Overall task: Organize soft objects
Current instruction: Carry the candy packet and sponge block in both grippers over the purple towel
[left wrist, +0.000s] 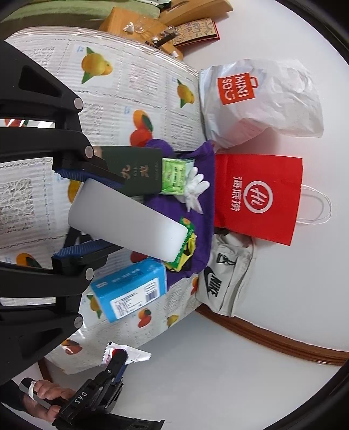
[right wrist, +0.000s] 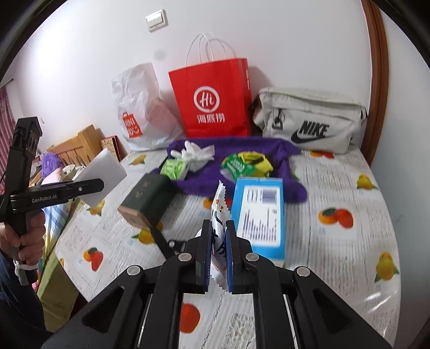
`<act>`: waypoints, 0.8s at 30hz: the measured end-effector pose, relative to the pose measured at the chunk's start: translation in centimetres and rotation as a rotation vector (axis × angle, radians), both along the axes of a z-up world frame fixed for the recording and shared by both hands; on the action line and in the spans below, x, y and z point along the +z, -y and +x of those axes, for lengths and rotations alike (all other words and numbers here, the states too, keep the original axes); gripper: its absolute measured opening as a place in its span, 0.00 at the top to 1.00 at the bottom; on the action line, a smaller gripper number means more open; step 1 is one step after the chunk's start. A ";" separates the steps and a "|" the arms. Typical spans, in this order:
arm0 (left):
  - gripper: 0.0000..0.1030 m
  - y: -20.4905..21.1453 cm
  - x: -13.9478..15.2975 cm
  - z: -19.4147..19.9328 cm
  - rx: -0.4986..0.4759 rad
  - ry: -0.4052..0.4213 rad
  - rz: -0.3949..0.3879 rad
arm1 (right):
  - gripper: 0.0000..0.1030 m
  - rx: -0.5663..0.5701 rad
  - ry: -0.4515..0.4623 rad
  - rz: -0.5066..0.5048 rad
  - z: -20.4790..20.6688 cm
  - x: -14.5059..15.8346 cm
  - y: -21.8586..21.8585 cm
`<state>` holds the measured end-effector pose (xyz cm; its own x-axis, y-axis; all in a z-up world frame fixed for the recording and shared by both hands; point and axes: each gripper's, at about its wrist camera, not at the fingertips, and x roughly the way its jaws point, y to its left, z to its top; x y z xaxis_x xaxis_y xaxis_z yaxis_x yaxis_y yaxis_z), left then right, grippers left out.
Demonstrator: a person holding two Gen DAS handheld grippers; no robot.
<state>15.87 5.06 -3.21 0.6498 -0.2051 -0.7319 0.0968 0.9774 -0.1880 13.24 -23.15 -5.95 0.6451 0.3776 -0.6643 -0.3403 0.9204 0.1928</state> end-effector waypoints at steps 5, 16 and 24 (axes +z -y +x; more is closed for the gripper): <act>0.64 -0.2 0.9 1.8 0.007 0.010 -0.013 | 0.91 0.005 0.035 0.005 1.7 1.5 -0.1; 0.64 -0.2 0.6 6.7 0.024 -0.007 -0.002 | 0.91 0.008 0.046 -0.003 6.8 1.9 -0.3; 0.64 -0.5 -0.7 10.4 0.040 -0.037 -0.009 | 0.91 0.018 0.049 -0.008 10.2 1.4 -0.7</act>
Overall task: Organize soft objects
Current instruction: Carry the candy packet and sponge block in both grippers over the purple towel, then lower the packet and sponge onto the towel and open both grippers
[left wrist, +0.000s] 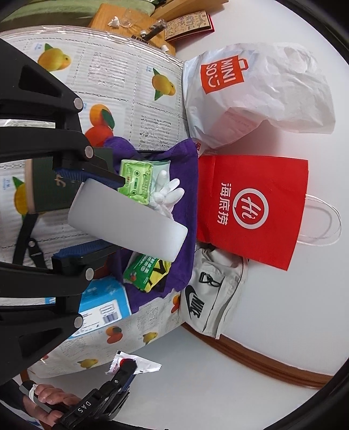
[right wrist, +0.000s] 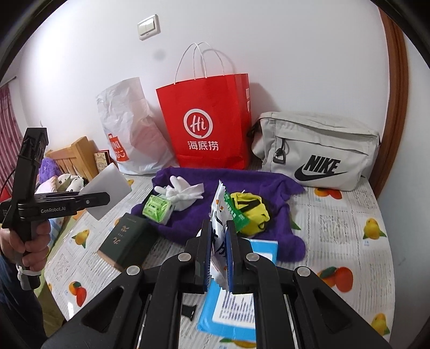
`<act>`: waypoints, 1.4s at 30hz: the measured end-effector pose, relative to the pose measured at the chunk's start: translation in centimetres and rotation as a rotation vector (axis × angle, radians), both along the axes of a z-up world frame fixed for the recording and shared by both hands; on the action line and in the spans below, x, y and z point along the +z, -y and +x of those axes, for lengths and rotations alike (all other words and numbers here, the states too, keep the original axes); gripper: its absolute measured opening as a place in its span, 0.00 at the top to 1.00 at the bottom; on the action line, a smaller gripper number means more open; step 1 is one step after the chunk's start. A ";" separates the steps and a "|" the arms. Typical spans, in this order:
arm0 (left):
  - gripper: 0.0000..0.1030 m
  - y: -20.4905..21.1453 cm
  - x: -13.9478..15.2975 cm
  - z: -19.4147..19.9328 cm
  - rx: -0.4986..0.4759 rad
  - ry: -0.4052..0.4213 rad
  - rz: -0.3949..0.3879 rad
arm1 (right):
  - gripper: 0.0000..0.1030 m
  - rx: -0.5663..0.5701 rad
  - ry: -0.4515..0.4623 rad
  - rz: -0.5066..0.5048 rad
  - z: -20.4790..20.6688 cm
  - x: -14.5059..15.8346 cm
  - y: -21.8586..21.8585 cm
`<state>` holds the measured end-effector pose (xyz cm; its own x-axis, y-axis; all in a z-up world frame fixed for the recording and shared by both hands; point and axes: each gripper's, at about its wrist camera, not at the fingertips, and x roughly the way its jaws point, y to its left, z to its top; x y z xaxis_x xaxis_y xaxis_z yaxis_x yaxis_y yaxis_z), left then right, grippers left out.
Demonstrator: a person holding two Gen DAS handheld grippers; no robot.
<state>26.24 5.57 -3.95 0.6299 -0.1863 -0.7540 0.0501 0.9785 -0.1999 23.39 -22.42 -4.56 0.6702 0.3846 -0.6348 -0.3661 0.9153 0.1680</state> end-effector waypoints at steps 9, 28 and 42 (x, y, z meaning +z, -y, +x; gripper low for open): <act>0.64 0.4 -0.9 4.0 -0.011 -0.020 -0.039 | 0.91 0.011 -0.014 -0.009 3.9 -0.7 -0.3; 0.64 2.6 -6.7 10.6 -0.081 -0.145 -0.059 | 0.90 0.038 -0.061 -0.074 12.0 -5.0 -1.8; 0.64 3.1 -10.5 14.1 -0.095 -0.230 -0.064 | 0.88 0.082 -0.136 -0.173 16.9 -9.1 -3.5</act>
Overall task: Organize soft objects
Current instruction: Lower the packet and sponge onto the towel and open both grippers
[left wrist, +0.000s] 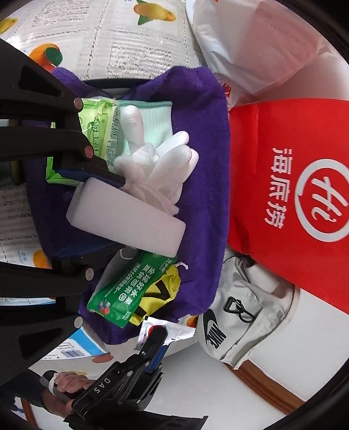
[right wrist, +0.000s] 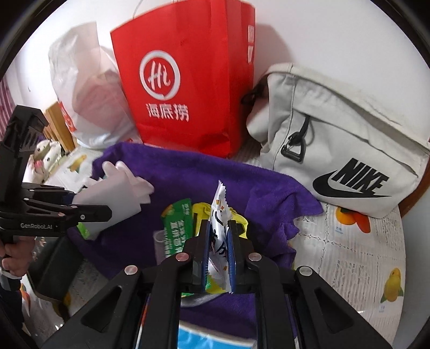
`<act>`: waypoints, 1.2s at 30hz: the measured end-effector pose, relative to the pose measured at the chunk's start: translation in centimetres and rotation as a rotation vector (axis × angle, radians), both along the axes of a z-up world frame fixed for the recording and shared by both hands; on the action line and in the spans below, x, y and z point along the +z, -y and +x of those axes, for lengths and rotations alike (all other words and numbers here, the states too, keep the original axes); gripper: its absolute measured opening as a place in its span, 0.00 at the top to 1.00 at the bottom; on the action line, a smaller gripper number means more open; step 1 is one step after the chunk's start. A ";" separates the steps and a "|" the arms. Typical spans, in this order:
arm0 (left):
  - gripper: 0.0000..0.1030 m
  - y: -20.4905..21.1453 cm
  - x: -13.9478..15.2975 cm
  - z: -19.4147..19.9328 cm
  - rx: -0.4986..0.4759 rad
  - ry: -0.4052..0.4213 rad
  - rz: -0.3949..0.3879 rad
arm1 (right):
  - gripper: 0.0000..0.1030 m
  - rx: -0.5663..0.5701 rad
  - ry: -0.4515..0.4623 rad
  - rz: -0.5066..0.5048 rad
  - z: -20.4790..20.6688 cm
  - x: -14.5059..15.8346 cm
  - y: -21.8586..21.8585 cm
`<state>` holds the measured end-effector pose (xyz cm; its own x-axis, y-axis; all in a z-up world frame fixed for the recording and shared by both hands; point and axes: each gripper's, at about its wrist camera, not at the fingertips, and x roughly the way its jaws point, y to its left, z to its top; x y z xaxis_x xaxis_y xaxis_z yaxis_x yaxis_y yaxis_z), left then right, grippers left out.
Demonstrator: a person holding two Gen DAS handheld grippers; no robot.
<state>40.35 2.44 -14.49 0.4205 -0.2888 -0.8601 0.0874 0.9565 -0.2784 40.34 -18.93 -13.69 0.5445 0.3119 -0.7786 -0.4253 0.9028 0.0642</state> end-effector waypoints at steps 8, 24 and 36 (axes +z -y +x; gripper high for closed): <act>0.64 0.3 -1.0 0.7 -0.013 -0.005 -0.002 | 0.78 0.036 -0.051 -0.030 1.5 -1.9 -1.0; 0.40 0.7 0.2 -0.7 -0.021 0.036 0.078 | 0.49 -0.003 -0.033 -0.010 0.8 -0.8 -0.5; 0.40 -1.9 4.7 -6.3 0.012 0.134 0.068 | 0.47 -0.016 0.029 0.017 -7.1 2.6 -1.0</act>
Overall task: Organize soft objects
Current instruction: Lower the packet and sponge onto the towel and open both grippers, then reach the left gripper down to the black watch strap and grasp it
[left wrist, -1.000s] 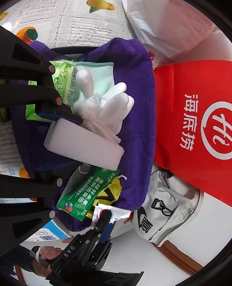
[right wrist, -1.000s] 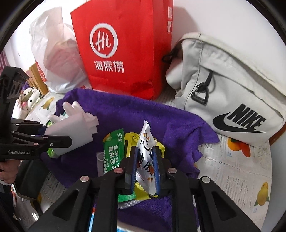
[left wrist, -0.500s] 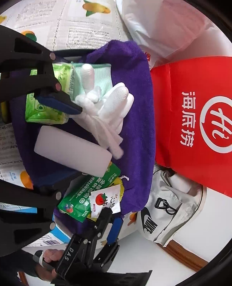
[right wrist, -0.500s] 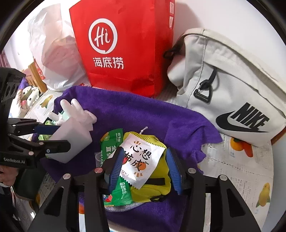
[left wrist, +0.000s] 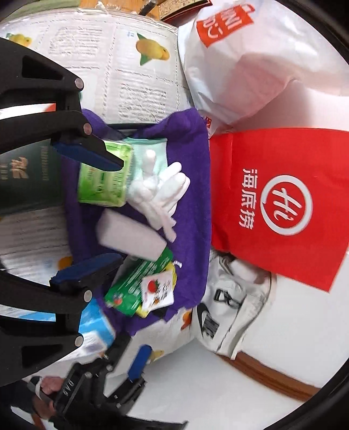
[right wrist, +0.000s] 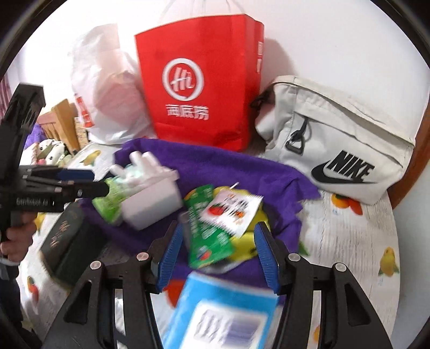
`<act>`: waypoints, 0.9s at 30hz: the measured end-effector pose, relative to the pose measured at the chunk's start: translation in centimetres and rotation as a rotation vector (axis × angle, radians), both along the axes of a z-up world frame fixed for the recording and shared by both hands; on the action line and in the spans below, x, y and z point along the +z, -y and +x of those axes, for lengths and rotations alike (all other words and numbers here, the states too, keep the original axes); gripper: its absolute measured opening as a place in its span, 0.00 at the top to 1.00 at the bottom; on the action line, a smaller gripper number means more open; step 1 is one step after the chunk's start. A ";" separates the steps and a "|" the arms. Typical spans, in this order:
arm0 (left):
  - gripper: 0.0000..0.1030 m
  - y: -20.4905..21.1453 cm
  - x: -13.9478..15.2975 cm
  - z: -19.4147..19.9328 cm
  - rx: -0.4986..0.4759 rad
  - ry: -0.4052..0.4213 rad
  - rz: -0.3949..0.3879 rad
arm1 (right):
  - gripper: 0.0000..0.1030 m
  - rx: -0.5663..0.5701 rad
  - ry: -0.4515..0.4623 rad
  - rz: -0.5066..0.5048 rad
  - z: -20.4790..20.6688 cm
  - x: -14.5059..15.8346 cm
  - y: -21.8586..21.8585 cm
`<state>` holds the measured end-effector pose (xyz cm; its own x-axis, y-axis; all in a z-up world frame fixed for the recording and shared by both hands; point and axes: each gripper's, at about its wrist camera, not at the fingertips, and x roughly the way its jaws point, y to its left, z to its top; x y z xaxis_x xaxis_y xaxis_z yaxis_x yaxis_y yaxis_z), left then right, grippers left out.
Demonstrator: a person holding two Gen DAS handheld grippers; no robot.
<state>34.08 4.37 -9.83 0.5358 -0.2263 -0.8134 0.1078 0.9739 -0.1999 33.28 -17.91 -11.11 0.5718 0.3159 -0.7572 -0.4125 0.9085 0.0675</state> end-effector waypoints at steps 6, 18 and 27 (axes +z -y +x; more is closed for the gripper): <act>0.40 -1.7 1.9 -4.9 0.029 0.014 0.025 | 0.47 0.004 -0.046 0.111 -4.8 0.1 -0.3; 0.40 -4.9 0.8 -11.9 0.101 -0.031 -0.035 | 0.47 0.157 -0.113 0.063 -13.0 -2.4 -4.6; 0.40 -6.2 -1.3 -13.7 0.076 -0.063 -0.041 | 0.47 0.196 -0.167 -0.028 -14.7 -6.6 -7.6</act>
